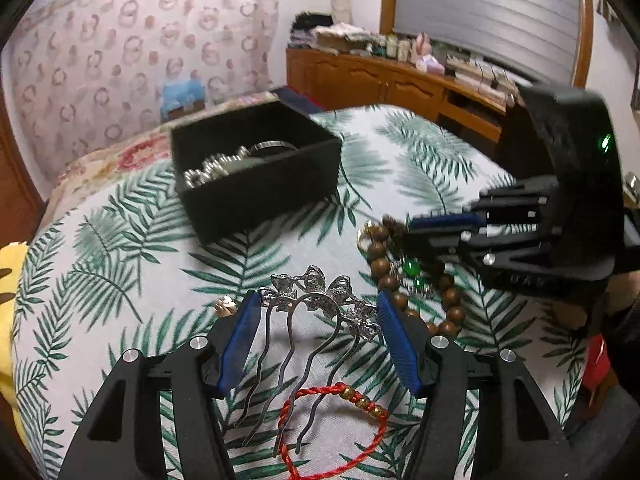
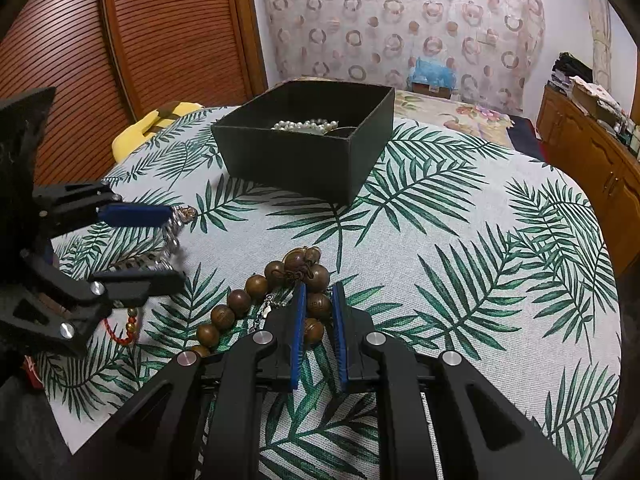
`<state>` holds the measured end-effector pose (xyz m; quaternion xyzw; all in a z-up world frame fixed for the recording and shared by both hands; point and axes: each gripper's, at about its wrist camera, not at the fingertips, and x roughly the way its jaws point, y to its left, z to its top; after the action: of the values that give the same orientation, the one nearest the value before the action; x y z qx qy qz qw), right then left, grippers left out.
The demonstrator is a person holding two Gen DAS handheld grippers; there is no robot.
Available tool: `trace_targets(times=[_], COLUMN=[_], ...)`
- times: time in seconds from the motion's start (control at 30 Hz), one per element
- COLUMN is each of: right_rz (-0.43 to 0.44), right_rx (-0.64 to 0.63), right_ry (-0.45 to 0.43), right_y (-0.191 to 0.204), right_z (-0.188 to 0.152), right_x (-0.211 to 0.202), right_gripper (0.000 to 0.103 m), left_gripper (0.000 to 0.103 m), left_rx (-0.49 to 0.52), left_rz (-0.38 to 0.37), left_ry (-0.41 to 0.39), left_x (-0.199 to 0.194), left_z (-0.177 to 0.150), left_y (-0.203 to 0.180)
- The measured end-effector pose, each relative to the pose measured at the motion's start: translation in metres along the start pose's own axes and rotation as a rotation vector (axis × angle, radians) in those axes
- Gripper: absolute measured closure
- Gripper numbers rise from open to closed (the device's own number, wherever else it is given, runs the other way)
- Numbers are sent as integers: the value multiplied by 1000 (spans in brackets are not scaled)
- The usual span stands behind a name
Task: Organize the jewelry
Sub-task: 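Grasp the silver hair comb with the left gripper while the right gripper holds the bead bracelet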
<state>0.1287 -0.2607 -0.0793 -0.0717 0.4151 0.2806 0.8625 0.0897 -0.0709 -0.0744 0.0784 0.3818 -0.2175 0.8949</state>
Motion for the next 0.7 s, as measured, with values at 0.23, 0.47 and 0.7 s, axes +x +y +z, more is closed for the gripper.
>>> trace_targets(times=[0.23, 0.47, 0.7], right_rz=[12, 7, 2], right_rx=[-7, -31, -59], right_ry=[-53, -96, -112], right_y=[4, 6, 13], right_z=[6, 18, 26], right_x=[-17, -36, -44], right_gripper=[89, 89, 89], left_gripper=[46, 46, 46], left_rx=[-27, -66, -101], left_rz=[-4, 5, -9], left_ry=[-57, -109, -158], left_x=[-10, -23, -34], left_z=[6, 11, 19], left_y=[-1, 9, 20])
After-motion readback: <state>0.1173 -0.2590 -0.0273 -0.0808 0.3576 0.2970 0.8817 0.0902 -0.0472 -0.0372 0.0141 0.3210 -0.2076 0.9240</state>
